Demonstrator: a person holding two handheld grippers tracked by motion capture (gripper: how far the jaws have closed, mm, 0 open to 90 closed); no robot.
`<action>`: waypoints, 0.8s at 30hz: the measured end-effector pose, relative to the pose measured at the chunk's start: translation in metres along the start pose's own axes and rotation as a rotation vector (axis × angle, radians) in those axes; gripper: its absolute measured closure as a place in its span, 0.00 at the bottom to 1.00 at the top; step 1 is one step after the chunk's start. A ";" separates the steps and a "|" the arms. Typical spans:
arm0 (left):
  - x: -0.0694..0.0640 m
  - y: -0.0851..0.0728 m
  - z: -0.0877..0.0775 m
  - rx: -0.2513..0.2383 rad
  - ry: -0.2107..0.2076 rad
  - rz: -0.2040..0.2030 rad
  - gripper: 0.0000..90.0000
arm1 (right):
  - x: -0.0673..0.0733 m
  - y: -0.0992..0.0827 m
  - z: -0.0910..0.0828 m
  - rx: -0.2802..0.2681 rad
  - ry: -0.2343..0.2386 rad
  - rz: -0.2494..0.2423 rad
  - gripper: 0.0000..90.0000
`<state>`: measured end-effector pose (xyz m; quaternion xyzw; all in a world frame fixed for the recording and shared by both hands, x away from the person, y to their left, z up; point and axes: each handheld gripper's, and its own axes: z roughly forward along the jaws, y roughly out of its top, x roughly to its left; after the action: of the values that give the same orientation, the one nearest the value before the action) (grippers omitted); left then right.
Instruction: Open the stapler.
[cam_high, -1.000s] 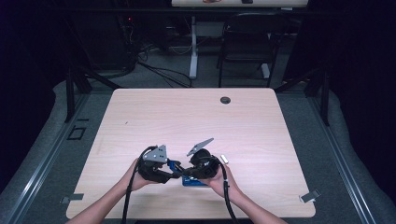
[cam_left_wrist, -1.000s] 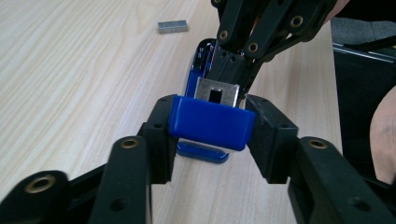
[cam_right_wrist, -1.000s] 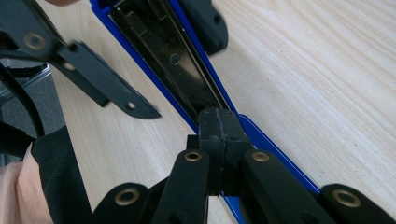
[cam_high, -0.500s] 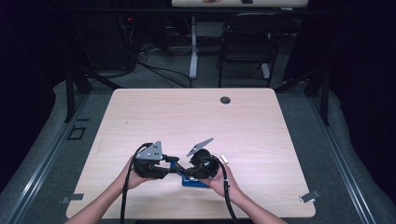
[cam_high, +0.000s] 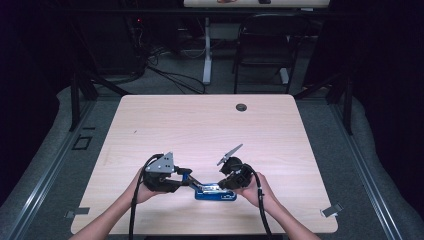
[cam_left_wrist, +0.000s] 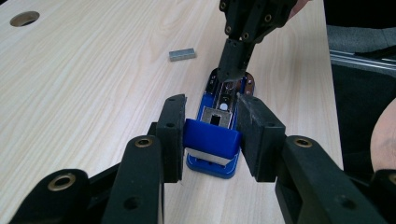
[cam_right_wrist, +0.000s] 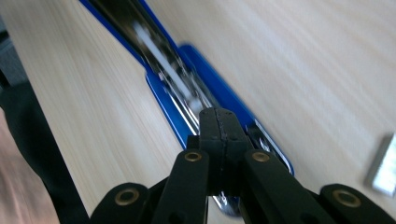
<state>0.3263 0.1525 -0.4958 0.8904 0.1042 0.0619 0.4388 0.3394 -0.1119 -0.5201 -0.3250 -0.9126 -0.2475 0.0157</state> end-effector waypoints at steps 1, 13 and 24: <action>0.000 0.000 0.000 0.001 0.000 -0.001 0.71 | -0.001 -0.002 0.001 0.029 -0.013 -0.007 1.00; 0.004 -0.003 -0.002 0.017 -0.016 -0.035 0.71 | -0.012 -0.009 -0.002 0.050 -0.009 0.022 1.00; 0.012 -0.014 -0.004 0.044 -0.052 -0.086 0.71 | -0.013 -0.010 0.004 0.080 -0.029 0.013 1.00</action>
<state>0.3349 0.1671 -0.5045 0.8958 0.1321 0.0174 0.4240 0.3441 -0.1236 -0.5306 -0.3337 -0.9197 -0.2059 0.0169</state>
